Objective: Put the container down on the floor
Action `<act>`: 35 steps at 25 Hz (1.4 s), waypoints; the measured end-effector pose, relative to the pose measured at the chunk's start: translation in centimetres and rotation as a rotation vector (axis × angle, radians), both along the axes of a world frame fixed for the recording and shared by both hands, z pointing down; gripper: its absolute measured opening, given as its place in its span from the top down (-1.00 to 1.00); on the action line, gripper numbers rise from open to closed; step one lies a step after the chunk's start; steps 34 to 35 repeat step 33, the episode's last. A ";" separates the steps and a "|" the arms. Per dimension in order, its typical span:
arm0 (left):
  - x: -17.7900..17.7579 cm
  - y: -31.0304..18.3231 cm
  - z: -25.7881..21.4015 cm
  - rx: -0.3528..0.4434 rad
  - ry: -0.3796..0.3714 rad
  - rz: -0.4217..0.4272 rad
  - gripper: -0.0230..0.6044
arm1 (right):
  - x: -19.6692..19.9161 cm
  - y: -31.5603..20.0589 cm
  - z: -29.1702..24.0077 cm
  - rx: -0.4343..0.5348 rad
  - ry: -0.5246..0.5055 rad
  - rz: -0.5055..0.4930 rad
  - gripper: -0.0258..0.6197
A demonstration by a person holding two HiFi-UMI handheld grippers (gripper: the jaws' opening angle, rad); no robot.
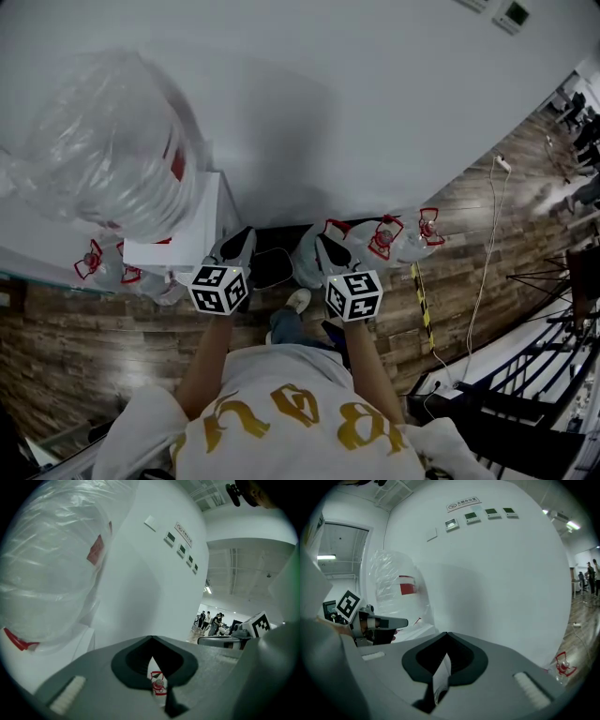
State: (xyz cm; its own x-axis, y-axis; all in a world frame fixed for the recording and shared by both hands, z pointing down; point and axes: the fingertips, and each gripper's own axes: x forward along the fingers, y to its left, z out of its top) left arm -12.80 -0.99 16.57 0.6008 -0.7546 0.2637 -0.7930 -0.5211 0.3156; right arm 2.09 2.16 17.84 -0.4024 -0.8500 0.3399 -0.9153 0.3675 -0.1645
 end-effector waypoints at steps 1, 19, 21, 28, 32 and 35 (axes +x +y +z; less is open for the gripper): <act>-0.1 0.0 0.0 -0.001 0.000 -0.003 0.93 | 0.0 0.1 0.0 0.000 -0.001 0.003 0.83; -1.8 1.4 1.5 -0.035 -0.009 -0.060 0.93 | -0.1 1.2 1.4 -0.035 0.005 0.016 0.83; -1.9 1.4 1.6 -0.038 -0.013 -0.068 0.93 | 0.1 1.2 1.5 -0.035 0.007 0.014 0.83; -1.7 1.3 1.8 -0.037 -0.031 -0.076 0.92 | 0.6 1.4 2.0 -0.046 0.008 0.015 0.83; -1.6 0.9 1.9 -0.037 -0.035 -0.076 0.92 | 0.9 1.1 2.1 -0.047 0.009 0.020 0.83; -1.6 0.8 1.9 -0.037 -0.036 -0.076 0.92 | 0.9 1.0 2.1 -0.046 0.009 0.020 0.83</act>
